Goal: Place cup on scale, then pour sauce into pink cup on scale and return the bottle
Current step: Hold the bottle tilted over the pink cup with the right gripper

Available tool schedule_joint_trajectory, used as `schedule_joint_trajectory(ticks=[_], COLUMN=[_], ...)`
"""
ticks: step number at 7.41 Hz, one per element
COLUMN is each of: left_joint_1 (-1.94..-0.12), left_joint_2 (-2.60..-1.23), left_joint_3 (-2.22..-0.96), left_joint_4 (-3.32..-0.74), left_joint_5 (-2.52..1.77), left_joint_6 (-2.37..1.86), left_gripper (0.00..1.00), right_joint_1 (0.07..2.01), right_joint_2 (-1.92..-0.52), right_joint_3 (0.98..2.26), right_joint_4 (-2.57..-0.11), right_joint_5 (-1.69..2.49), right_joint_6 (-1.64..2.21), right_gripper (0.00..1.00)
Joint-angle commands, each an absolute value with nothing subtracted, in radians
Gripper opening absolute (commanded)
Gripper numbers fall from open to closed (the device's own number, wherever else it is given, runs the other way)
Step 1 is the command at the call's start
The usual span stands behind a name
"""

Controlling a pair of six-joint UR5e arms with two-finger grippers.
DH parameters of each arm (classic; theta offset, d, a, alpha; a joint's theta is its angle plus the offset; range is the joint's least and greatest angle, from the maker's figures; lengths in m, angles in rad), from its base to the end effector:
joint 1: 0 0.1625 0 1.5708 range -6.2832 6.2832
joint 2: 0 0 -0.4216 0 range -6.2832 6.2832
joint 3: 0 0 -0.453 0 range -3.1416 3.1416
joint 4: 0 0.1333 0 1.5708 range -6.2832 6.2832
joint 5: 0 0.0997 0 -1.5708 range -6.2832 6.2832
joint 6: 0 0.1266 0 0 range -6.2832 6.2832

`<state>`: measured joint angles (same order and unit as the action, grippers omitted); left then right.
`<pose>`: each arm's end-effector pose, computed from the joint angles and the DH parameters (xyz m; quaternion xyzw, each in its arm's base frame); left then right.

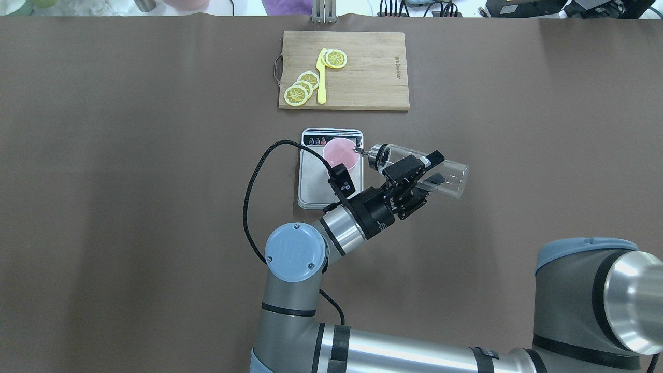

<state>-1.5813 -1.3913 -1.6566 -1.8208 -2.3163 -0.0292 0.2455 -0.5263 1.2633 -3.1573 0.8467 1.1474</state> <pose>-0.0526 -0.4882 0.6961 0.0693 0.3637 0.0100 0.9289 -0.6210 -0.3795 0.2073 0.1783 0.4700 -0.2211 0.8357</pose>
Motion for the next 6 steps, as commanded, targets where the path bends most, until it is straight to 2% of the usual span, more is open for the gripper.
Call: schedule_joint_trajectory(ticks=[1,6], left_joint_1=[-1.582,-1.582], left_joint_2=[-1.391,-1.391], left_joint_3=[-1.657,-1.657], left_joint_4=[-1.821,-1.821], left_joint_5=[-2.316,-2.316], left_joint_6=[-0.029,-0.029], left_gripper=[0.98,0.98], right_joint_1=[0.245,0.248], right_joint_2=[-0.526,-0.518], right_joint_3=[1.264,1.285], right_joint_4=[-3.158,-3.154], right_joint_5=[0.847,0.845], right_joint_6=[1.149,1.158], right_gripper=[0.00,0.00])
